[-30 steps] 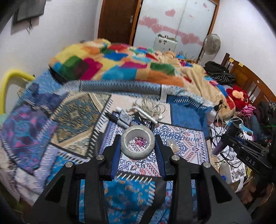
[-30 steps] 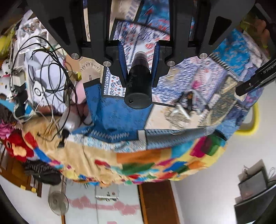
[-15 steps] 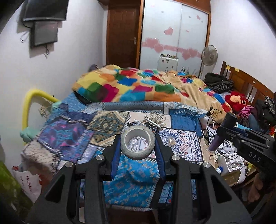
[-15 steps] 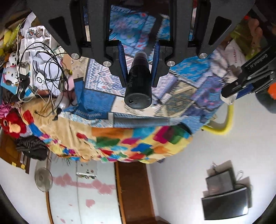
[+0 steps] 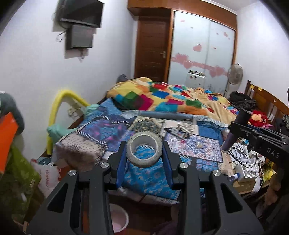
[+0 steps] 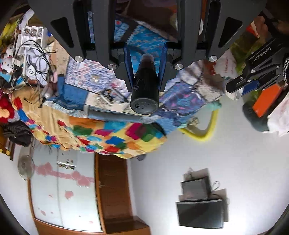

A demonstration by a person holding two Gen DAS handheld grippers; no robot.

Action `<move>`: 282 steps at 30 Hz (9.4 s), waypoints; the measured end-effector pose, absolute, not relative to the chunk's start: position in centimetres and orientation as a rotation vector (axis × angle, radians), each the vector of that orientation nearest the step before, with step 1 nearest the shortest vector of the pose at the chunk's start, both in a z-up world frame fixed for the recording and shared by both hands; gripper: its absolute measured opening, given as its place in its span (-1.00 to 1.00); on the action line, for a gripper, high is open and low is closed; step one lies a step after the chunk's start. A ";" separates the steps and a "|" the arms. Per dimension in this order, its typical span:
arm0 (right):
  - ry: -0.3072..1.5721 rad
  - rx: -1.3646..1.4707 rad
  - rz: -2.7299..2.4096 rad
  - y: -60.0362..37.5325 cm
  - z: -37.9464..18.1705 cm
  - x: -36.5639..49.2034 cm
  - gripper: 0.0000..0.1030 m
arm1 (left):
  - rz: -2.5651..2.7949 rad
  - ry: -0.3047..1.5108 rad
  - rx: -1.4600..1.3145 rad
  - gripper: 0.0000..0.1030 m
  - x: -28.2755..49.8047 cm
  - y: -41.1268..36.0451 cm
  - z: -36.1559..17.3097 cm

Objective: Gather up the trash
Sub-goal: 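Carry both items to the white bucket while the right gripper releases the tube inside, then open the left gripper to drop the tape roll into the bucket, then move both open tools back over the quilt, then grasp the clear bag of rubber bands with the right gripper while the left gripper grasps the clear pen, then carry both items to the white bucket while the right gripper releases the bag inside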

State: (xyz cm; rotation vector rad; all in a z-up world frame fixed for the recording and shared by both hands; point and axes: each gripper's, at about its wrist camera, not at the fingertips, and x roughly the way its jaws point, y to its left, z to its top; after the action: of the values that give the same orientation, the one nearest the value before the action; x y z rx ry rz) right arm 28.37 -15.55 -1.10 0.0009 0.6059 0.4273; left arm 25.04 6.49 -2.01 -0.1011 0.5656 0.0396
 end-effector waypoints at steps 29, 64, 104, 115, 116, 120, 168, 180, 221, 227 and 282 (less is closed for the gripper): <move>0.961 -0.258 0.796 4.8 -15.1 25.8 -0.53 | 0.285 0.959 -0.336 -0.29 18.3 22.0 -20.5; 1.395 -0.385 0.846 10.8 -30.6 31.6 -0.26 | 0.297 1.385 -0.548 -0.05 25.7 24.2 -38.9; 0.518 -0.077 0.716 -8.3 -4.0 22.5 -0.26 | 0.263 0.601 -0.240 -0.05 18.1 11.2 -6.0; 0.389 -0.033 0.548 -16.7 -0.2 23.1 -0.26 | 0.133 0.506 -0.142 0.53 21.3 3.3 -1.7; 0.393 -0.037 0.535 -17.5 -0.2 23.5 -0.24 | 0.118 0.506 -0.143 0.69 21.8 2.8 -1.5; 0.360 -0.048 0.425 -20.6 -0.5 24.4 0.70 | 0.082 0.502 -0.115 0.77 24.0 0.5 -1.6; 0.975 0.059 0.258 -24.9 -24.0 52.0 -0.25 | -0.283 0.910 -0.055 -0.20 55.5 -10.6 -23.8; 0.967 0.154 0.256 -27.3 -23.9 51.8 -0.47 | -0.313 0.977 0.019 -0.45 59.3 -13.7 -27.3; 0.728 0.137 0.250 -28.8 -8.3 41.2 -0.49 | -0.291 0.742 -0.015 -0.87 43.7 -12.0 -9.7; 0.663 0.121 0.288 -27.0 -5.0 37.8 -0.49 | -0.250 0.686 -0.028 -0.87 39.2 -9.3 -6.6; 1.062 -0.312 0.790 6.2 -20.1 27.0 -0.49 | 0.245 1.086 -0.420 -0.87 18.8 23.1 -27.6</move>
State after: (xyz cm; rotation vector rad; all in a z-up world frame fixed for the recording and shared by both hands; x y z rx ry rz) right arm 27.01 6.25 -20.12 -0.3119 1.0621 0.7896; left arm 18.78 23.10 -27.58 -0.4197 1.0862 0.2448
